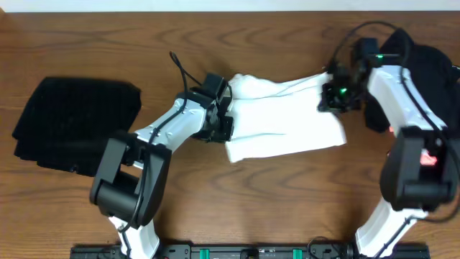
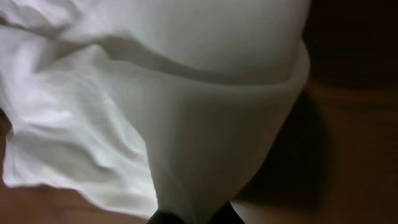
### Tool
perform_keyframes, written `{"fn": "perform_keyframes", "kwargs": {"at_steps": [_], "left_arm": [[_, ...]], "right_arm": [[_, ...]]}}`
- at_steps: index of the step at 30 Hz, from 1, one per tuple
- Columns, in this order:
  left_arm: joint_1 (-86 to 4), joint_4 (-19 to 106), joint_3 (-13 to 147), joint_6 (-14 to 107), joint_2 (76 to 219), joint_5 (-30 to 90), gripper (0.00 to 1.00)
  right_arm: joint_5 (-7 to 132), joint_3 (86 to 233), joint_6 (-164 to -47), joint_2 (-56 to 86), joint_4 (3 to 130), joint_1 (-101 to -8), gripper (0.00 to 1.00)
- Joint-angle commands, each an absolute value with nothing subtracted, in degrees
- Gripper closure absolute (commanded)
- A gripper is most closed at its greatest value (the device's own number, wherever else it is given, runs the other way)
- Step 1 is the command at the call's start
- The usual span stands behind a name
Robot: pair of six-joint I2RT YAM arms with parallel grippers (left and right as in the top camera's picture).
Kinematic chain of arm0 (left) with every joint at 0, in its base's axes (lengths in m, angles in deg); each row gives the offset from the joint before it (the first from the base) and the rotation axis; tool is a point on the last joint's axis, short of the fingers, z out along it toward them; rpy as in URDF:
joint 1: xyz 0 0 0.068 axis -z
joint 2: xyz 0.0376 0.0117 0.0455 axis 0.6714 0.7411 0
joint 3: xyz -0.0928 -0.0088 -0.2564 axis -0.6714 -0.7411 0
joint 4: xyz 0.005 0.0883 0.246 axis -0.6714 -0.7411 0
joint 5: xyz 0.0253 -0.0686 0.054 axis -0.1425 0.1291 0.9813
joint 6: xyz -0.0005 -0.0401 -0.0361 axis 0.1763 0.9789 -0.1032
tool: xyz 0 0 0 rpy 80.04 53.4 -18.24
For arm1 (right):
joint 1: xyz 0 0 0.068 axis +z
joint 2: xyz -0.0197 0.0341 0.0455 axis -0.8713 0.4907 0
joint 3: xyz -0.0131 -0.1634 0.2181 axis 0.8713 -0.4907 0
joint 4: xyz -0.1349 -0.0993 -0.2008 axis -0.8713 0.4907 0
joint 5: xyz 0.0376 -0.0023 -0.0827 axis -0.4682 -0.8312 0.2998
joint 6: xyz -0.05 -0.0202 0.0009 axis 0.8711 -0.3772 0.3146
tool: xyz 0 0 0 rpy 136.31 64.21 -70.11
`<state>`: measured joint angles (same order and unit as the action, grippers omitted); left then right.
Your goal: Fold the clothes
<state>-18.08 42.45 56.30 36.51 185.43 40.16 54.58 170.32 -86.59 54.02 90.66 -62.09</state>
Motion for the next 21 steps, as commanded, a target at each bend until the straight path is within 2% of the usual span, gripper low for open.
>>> {"fn": "perform_keyframes", "kwargs": {"at_steps": [1,9,18,21], "left_arm": [[-18.38,42.26,59.77,38.02,179.44,41.08,0.78],[-18.80,41.54,60.15,38.15,167.14,41.12,0.75],[-18.73,40.57,60.10,38.09,160.21,41.95,0.74],[-18.73,39.72,60.08,38.31,160.45,41.93,0.75]], "right_arm": [[64.31,171.18,-87.77,49.78,91.07,-61.87,0.99],[70.84,175.24,-88.34,47.55,96.45,-56.18,0.99],[77.42,176.14,-96.98,47.55,97.02,-46.70,0.99],[73.12,176.14,-102.64,47.66,95.40,-45.06,0.99]]}}
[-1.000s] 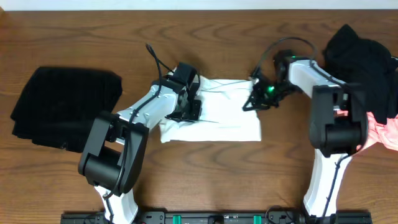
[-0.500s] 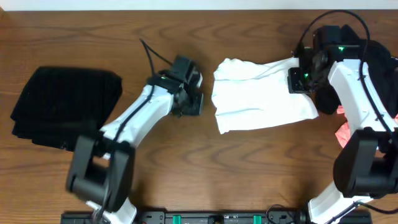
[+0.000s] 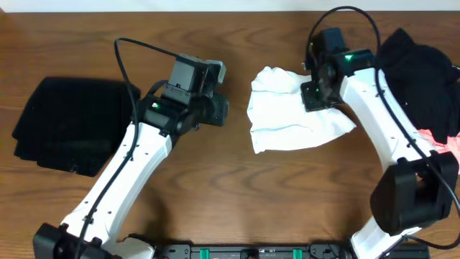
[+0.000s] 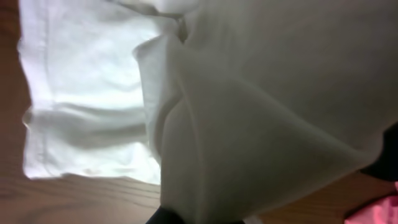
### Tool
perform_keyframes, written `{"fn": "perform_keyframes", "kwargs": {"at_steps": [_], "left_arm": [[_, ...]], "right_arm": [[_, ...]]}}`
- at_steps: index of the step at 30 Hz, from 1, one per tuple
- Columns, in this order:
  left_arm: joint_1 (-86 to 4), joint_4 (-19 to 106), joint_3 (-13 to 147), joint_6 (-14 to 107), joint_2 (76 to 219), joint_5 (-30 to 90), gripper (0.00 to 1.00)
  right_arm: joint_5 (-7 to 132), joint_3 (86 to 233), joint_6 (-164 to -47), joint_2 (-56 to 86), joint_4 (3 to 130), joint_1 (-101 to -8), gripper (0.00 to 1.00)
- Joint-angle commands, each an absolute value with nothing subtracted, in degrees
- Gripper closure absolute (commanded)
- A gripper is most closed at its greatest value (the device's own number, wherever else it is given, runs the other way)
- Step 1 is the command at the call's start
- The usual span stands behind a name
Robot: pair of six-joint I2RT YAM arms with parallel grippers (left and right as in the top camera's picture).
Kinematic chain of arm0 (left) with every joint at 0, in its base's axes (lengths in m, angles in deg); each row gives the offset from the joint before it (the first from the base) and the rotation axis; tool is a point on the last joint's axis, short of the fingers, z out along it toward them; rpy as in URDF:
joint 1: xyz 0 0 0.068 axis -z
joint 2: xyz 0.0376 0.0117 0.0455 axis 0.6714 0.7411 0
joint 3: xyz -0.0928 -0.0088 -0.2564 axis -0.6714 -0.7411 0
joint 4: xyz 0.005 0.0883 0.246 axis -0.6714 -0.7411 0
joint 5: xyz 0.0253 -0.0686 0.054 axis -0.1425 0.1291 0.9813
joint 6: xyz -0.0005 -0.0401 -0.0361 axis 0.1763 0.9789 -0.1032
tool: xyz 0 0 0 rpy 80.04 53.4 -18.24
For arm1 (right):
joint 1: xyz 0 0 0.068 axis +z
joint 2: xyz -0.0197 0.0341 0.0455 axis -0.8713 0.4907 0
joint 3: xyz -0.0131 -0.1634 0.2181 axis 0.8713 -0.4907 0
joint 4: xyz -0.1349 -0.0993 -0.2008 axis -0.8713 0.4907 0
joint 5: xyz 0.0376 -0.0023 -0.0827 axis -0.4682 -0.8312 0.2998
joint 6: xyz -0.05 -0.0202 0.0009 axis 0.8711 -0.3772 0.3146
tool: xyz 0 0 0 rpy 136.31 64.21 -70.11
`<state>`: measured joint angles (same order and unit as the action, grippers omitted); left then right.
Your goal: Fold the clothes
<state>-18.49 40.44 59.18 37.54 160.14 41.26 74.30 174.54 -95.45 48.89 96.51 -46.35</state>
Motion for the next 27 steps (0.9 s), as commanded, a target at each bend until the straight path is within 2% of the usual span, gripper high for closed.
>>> {"fn": "perform_keyframes", "kwargs": {"at_steps": [1,8,17,23,27], "left_arm": [[-18.73,39.48,60.08,38.31,160.43,41.93,0.75],[-18.73,36.31,60.08,38.31,159.95,41.93,0.75],[-18.73,32.03,59.95,39.47,159.40,45.50,0.75],[-18.51,39.94,58.22,40.45,161.45,46.61,0.75],[-17.42,47.76,57.74,41.35,166.92,43.81,0.81]], "right_arm": [[71.48,176.14,-103.64,47.79,94.74,-44.56,0.99],[67.02,176.03,-111.80,50.70,90.37,-39.66,0.99],[66.71,176.03,-114.31,57.54,87.29,-35.99,0.99],[73.14,176.18,-111.95,56.16,92.19,-37.91,0.99],[77.62,176.20,-110.18,53.19,95.95,-40.21,0.99]]}}
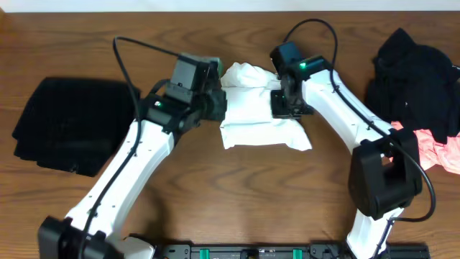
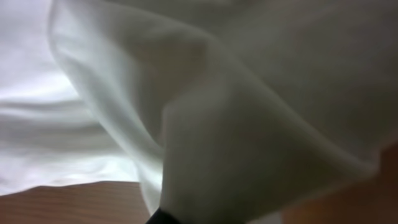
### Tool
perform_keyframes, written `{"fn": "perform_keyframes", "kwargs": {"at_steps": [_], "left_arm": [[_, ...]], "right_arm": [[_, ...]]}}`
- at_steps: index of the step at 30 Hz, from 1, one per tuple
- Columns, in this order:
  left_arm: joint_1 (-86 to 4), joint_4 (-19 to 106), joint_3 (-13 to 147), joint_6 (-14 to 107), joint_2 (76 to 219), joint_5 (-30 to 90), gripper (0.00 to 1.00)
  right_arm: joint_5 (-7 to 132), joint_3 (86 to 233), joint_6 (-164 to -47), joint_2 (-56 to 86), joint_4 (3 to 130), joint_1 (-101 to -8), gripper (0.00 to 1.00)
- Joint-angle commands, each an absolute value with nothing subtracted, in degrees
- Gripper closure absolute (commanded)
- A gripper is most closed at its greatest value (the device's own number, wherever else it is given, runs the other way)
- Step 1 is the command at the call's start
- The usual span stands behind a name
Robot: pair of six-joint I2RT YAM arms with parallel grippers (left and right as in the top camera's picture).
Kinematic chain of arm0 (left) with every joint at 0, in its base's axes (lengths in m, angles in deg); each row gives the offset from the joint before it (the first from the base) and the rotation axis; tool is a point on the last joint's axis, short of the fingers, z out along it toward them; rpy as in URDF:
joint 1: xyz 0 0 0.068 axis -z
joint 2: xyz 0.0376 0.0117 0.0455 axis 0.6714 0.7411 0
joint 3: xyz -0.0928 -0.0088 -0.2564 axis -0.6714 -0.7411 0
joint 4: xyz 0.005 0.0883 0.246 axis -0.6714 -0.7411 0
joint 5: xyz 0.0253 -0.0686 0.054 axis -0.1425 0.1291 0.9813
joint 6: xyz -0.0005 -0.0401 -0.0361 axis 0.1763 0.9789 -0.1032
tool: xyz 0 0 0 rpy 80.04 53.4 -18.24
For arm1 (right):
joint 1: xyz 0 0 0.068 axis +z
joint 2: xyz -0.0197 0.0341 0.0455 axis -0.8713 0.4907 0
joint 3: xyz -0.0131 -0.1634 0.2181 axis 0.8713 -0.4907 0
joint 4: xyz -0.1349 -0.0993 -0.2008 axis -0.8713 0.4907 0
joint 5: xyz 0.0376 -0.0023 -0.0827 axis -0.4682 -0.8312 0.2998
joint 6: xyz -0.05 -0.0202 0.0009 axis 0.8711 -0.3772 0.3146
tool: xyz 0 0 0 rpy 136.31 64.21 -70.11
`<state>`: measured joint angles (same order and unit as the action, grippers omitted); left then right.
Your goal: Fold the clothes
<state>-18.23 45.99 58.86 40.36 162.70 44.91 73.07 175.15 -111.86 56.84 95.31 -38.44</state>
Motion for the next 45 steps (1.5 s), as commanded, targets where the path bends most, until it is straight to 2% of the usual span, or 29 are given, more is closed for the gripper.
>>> {"fn": "perform_keyframes", "kwargs": {"at_steps": [1,9,21,30,36,45], "left_arm": [[-16.85,49.80,57.74,41.83,169.93,43.35,0.87],[-14.23,57.88,57.74,42.39,182.22,39.73,0.89],[-6.21,60.05,57.74,43.27,185.21,40.93,0.90],[-4.41,59.37,56.28,47.79,185.23,45.19,0.93],[-4.52,57.38,55.69,47.88,185.19,45.34,0.94],[-6.69,52.94,55.71,47.90,184.56,46.65,0.94]], "right_arm": [[77.38,176.20,-109.46,51.88,96.40,-41.04,0.99],[80.35,176.23,-103.56,47.12,99.64,-42.74,0.99],[79.74,176.23,-100.65,46.55,101.93,-43.73,0.99],[66.04,176.20,-110.40,46.66,98.57,-43.66,0.99],[65.38,176.16,-114.81,46.70,96.10,-42.81,0.98],[64.07,176.12,-114.51,50.05,93.13,-40.32,0.98]]}}
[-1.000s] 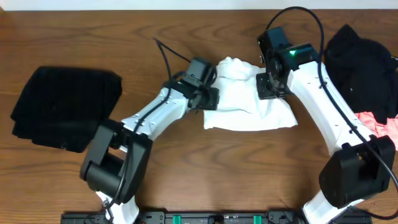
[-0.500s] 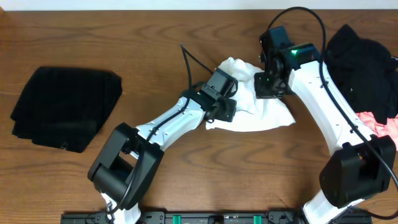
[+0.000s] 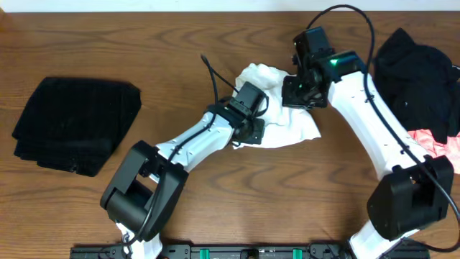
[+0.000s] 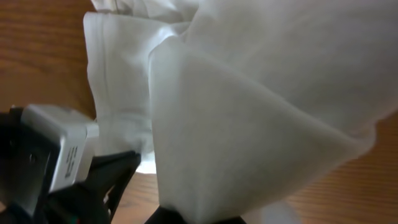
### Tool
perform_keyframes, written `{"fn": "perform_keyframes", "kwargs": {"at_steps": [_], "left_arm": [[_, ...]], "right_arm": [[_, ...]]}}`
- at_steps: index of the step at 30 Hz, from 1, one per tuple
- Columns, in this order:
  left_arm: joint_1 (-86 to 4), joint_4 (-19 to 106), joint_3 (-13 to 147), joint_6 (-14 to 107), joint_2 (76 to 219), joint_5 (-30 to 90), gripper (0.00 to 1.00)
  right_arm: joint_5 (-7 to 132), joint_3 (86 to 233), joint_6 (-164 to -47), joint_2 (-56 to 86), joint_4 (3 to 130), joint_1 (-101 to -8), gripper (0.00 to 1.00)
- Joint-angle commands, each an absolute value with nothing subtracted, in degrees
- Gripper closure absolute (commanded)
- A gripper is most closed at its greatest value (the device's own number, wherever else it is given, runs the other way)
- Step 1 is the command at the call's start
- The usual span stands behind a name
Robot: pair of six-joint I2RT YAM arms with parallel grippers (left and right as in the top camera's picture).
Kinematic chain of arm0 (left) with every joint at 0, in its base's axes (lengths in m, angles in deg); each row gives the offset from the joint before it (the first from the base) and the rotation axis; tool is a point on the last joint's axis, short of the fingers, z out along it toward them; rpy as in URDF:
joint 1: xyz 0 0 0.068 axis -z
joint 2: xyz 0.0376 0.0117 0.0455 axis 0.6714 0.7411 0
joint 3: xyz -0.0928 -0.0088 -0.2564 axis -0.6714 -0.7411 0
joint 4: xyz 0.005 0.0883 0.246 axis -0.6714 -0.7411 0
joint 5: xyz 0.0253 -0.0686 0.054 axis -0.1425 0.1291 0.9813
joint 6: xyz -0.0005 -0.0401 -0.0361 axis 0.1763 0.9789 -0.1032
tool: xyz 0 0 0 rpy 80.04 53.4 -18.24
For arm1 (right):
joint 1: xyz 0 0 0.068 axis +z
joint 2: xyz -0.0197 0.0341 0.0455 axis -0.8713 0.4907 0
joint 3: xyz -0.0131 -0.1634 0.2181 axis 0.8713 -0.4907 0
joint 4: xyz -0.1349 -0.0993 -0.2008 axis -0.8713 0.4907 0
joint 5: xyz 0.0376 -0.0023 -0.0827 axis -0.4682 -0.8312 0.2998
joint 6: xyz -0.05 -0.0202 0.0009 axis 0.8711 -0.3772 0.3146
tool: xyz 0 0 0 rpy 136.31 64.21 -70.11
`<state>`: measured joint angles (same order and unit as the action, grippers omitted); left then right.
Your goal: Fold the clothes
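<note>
A white garment (image 3: 280, 122) lies bunched on the wooden table (image 3: 215, 208) at mid-table, partly doubled over. My right gripper (image 3: 297, 93) is over its upper right part, shut on a fold of it. In the right wrist view that white garment (image 4: 249, 112) hangs in a taut sheet from my right gripper (image 4: 194, 216) at the bottom edge. My left gripper (image 3: 249, 132) rests at the garment's lower left edge. Its dark fingers (image 4: 115, 168) reach toward the cloth's hem, and whether they grip it is unclear.
A folded black garment (image 3: 75, 126) lies at the far left. A heap of black clothes (image 3: 417, 68) sits at the far right, with a pink piece (image 3: 438, 147) just below it. Cables loop above both arms.
My right gripper has moved right and slightly up, still holding the white cloth. The left gripper has dropped from the garment's upper left to its lower left edge. The garment sits further right.
At first both grippers were at opposite ends of the spread white garment. Then the left arm stood off to the left while the right held the cloth. The right gripper then stood further left with the cloth doubled over. Now the garment lies bunched.
</note>
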<state>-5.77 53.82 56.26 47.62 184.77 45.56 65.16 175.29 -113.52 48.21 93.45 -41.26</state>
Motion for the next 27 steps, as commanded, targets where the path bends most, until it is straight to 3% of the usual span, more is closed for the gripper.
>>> {"fn": "perform_keyframes", "kwargs": {"at_steps": [1,9,15,17,19,20,23,27], "left_arm": [[-6.91,52.24,55.71,47.92,184.36,46.70,0.94],[-10.47,48.11,55.71,46.63,179.46,50.15,0.93],[-10.75,46.85,55.71,45.48,179.09,50.13,0.93],[-10.64,47.06,55.71,45.30,179.09,50.19,0.93],[-10.64,47.55,55.71,45.30,179.09,50.19,0.93],[-10.64,47.83,55.71,45.30,179.09,50.19,0.94],[-10.60,48.75,55.71,45.32,179.11,50.15,0.93],[-10.03,49.97,55.69,45.32,179.33,50.11,0.92]], "right_arm": [[64.05,176.12,-114.16,50.42,92.95,-40.21,0.99],[66.58,176.14,-109.54,51.14,92.71,-40.08,0.99],[81.95,176.12,-107.64,51.14,102.50,-44.21,0.99],[87.50,176.12,-107.66,51.14,104.89,-46.17,0.79],[89.42,176.12,-107.64,51.14,106.02,-48.27,0.34],[89.36,176.12,-107.66,51.14,106.26,-49.21,0.27],[87.98,176.12,-107.62,51.14,106.63,-51.70,0.18],[82.80,176.05,-106.05,51.16,106.59,-53.93,0.22]]}}
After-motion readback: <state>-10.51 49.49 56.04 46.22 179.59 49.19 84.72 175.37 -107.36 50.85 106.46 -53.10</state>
